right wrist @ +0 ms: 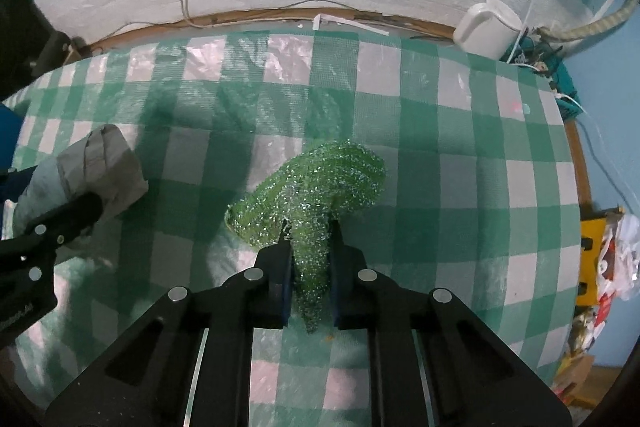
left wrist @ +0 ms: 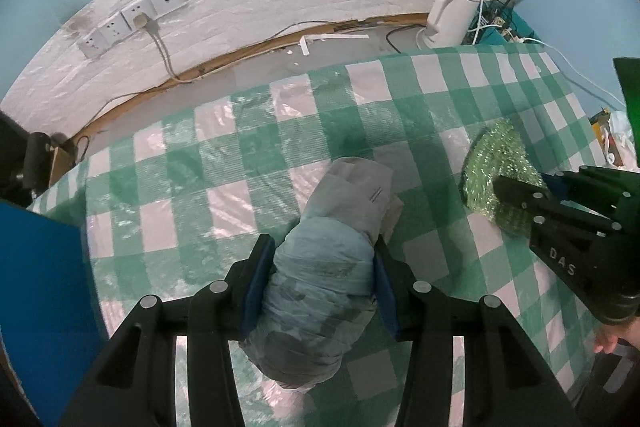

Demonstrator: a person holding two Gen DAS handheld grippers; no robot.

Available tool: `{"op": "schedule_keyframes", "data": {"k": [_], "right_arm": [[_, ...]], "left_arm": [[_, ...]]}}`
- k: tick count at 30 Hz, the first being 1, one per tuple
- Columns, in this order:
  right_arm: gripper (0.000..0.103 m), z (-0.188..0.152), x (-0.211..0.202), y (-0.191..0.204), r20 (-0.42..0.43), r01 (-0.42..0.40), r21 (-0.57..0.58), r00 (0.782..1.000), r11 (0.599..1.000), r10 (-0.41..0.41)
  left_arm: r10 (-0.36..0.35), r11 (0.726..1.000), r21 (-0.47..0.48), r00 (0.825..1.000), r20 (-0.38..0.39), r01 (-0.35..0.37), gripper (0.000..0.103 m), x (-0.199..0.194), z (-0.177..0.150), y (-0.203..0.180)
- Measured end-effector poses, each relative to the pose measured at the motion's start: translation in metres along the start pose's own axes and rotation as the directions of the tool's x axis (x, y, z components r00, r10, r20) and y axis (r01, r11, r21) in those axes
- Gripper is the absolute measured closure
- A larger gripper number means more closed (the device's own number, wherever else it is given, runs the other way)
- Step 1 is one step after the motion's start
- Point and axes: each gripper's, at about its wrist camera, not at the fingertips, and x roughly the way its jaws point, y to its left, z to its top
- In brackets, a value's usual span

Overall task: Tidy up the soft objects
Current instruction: 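Carry the green cloth and silver bundle over the cardboard box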

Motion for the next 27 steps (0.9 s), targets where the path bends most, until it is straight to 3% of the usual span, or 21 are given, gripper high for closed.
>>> {"op": "schedule_keyframes", "data": {"k": [27], "right_arm": [[0.091, -0.022, -0.114, 0.041, 0.111, -0.126, -0.092, 0.984, 0.988, 0.136]], "left_arm": [[0.092, 0.994, -0.078, 0.987, 0.131, -0.082, 0.055, -0.112, -0.04, 0.033]]}}
